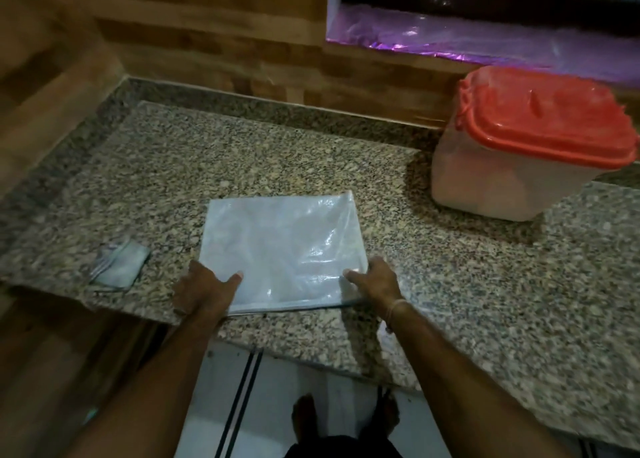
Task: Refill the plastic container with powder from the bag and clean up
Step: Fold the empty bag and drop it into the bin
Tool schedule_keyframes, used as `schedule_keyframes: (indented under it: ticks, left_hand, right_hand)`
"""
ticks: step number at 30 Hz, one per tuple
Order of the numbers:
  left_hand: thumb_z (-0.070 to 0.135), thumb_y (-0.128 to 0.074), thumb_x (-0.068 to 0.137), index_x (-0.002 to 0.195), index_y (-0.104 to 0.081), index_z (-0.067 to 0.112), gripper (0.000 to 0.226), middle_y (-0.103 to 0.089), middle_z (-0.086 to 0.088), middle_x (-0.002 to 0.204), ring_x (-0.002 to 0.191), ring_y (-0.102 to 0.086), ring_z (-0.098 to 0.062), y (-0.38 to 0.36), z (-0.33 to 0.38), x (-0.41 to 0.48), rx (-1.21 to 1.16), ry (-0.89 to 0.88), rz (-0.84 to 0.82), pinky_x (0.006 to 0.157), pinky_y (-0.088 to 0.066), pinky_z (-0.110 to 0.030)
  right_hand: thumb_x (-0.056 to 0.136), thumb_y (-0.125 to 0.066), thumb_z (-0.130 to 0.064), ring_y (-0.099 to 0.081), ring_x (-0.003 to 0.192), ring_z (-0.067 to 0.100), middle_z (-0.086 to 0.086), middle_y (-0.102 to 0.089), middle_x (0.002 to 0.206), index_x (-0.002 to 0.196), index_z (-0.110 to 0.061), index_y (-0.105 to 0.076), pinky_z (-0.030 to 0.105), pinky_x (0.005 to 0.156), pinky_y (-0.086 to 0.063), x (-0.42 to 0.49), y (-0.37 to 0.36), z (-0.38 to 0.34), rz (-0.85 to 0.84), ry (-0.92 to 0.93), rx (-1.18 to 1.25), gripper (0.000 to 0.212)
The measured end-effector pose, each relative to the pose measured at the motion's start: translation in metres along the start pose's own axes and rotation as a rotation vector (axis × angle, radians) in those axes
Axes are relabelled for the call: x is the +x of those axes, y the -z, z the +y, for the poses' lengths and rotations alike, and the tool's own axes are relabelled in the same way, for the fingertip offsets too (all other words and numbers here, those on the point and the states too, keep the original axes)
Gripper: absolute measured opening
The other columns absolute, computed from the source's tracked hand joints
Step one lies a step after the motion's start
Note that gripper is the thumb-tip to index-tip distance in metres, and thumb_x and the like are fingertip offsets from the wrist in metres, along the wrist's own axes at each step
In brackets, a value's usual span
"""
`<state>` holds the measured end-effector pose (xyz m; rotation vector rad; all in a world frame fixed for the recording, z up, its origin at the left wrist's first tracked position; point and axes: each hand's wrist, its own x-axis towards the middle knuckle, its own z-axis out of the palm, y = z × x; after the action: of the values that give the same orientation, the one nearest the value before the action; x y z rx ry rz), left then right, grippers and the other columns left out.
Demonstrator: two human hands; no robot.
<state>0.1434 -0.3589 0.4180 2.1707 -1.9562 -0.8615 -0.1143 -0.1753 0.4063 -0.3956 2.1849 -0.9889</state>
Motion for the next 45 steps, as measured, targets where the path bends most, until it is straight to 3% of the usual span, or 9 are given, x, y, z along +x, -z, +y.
schedule_keyframes:
  ticks: [2,8,11,17,20,29,34,38,45]
  left_hand:
    - [0.046,-0.087,0.078,0.159,-0.021,-0.002,0.115,-0.036,-0.028,0.159,0.145,-0.039,-0.045,-0.001,0.0,0.002,-0.124,-0.003,-0.046,0.119,-0.035,-0.05]
    - [0.042,-0.096,0.056,0.131,-0.056,0.002,0.094,-0.066,-0.018,0.132,0.118,-0.066,-0.037,-0.029,0.012,-0.011,-0.469,0.068,-0.191,0.102,-0.056,-0.046]
    - [0.02,-0.098,0.066,0.12,-0.061,0.004,0.068,-0.071,-0.013,0.123,0.106,-0.07,-0.028,-0.042,0.029,-0.039,-0.548,0.02,-0.322,0.092,-0.058,-0.038]
    - [0.048,-0.086,0.074,0.159,-0.016,0.02,0.114,-0.036,-0.021,0.156,0.144,-0.033,-0.043,-0.031,0.059,-0.035,-0.057,-0.198,-0.156,0.117,-0.033,-0.057]
    - [0.052,-0.075,0.086,0.153,-0.035,0.019,0.085,-0.043,-0.018,0.153,0.142,-0.037,-0.04,-0.026,0.08,-0.019,0.116,-0.34,-0.187,0.115,-0.032,-0.053]
    - [0.035,-0.083,0.082,0.116,-0.07,0.007,0.046,-0.076,-0.01,0.112,0.104,-0.072,-0.03,-0.05,0.106,-0.001,-0.077,-0.287,-0.34,0.09,-0.056,-0.038]
    - [0.016,-0.083,0.085,0.078,-0.067,0.003,0.022,-0.061,-0.003,0.07,0.068,-0.061,-0.021,-0.06,0.097,0.005,-0.364,-0.101,-0.47,0.069,-0.046,-0.032]
    - [0.013,-0.073,0.095,0.089,-0.067,0.0,0.015,-0.067,-0.008,0.058,0.051,-0.055,-0.018,-0.04,0.112,0.008,-0.574,0.043,-0.567,0.055,-0.048,-0.029]
    - [0.038,-0.076,0.092,0.088,-0.07,0.012,0.027,-0.068,0.003,0.051,0.047,-0.06,-0.007,0.031,0.181,0.012,-0.87,-0.124,-0.509,0.045,-0.046,-0.019]
  right_hand:
    - [0.06,-0.089,-0.042,-0.075,0.097,0.034,0.014,-0.078,0.106,0.117,-0.002,-0.072,0.048,0.09,-0.063,0.003,0.005,0.003,-0.009,-0.099,0.293,0.071]
    - [0.091,-0.079,-0.027,-0.072,0.113,0.037,0.018,-0.074,0.124,0.134,-0.006,-0.065,0.057,0.099,-0.057,-0.012,-0.005,0.013,-0.049,-0.239,1.092,0.05]
    - [0.094,-0.076,-0.021,-0.07,0.092,0.033,0.02,-0.075,0.11,0.128,0.002,-0.065,0.052,0.088,-0.056,-0.022,-0.032,0.006,-0.02,-0.405,0.962,0.043]
    - [0.095,-0.065,0.003,-0.067,0.093,0.031,0.018,-0.071,0.108,0.116,0.008,-0.065,0.029,0.065,-0.063,-0.016,-0.002,0.005,0.231,-0.305,0.587,0.021]
    - [0.094,-0.066,-0.001,-0.071,0.098,0.036,0.021,-0.074,0.109,0.109,0.006,-0.07,0.046,0.089,-0.061,-0.008,0.024,0.02,0.155,-0.25,0.342,0.017]
    - [0.092,-0.072,-0.028,-0.072,0.087,0.027,0.007,-0.076,0.092,0.095,-0.014,-0.077,0.042,0.085,-0.062,-0.003,0.073,0.032,0.166,-0.16,-0.019,0.016]
    - [0.094,-0.075,-0.022,-0.06,0.05,0.022,0.003,-0.059,0.053,0.065,-0.014,-0.059,0.041,0.058,-0.053,0.0,0.082,0.04,0.218,-0.241,0.245,0.034]
    - [0.104,-0.062,-0.019,-0.068,0.049,0.016,0.019,-0.067,0.081,0.103,-0.001,-0.061,0.035,0.057,-0.063,-0.002,0.088,0.006,0.189,-0.258,0.613,0.018]
    - [0.101,-0.063,-0.039,-0.069,0.068,0.018,0.012,-0.07,0.087,0.094,-0.008,-0.067,0.024,0.06,-0.063,-0.001,0.12,-0.088,0.187,0.03,0.81,0.032]
